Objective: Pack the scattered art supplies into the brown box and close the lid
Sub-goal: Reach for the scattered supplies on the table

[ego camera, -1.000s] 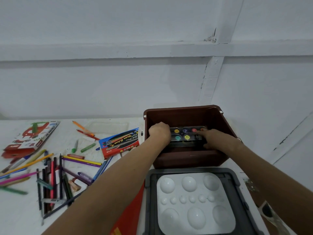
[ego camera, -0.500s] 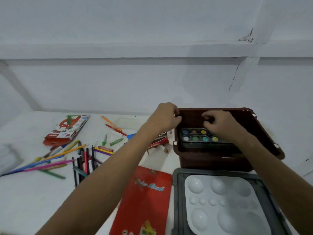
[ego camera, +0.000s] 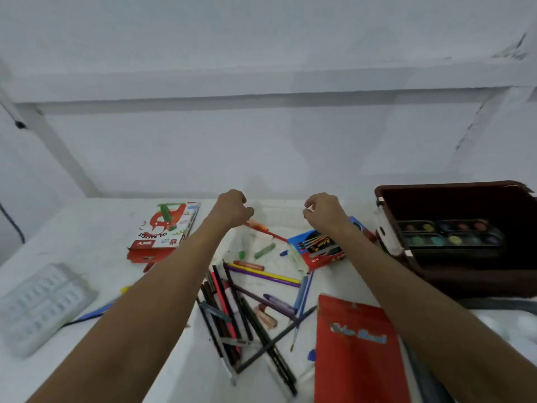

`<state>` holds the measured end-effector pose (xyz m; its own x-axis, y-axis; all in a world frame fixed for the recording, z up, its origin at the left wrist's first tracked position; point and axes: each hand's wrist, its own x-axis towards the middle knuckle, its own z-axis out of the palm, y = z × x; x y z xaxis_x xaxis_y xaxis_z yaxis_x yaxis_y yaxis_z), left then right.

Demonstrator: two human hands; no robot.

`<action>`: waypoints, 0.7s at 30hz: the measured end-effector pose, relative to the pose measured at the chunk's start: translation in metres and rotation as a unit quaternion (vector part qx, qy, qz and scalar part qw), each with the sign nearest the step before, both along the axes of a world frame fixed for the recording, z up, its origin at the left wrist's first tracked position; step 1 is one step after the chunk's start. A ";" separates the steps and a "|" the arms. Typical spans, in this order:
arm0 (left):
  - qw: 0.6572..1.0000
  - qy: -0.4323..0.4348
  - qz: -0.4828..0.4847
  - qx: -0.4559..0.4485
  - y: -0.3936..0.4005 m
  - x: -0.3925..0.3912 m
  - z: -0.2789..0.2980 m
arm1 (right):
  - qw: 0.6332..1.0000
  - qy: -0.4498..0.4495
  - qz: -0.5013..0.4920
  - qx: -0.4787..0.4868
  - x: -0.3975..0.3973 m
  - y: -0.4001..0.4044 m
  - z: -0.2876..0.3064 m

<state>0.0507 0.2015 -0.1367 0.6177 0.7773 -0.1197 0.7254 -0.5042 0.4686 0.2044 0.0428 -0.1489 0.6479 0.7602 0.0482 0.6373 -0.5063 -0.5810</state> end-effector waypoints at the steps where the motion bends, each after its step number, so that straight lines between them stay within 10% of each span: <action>1: 1.000 -0.002 -0.002 -0.009 0.006 0.000 -0.008 | 0.999 -0.015 -0.027 -0.032 0.003 0.006 -0.008; 10: 0.999 -0.005 -0.006 -0.036 0.018 0.020 -0.049 | 0.957 -0.098 -0.126 -0.244 0.018 0.029 -0.028; 21: 0.942 -0.271 0.087 -0.176 0.020 -0.075 -0.009 | 0.969 0.134 -0.130 0.160 -0.039 0.010 0.004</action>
<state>-0.0240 0.2213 -0.1453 0.5288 0.8435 -0.0938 0.3894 -0.1429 0.9099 0.1655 0.0531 -0.1453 0.8376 0.5433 0.0576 0.3159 -0.3956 -0.8624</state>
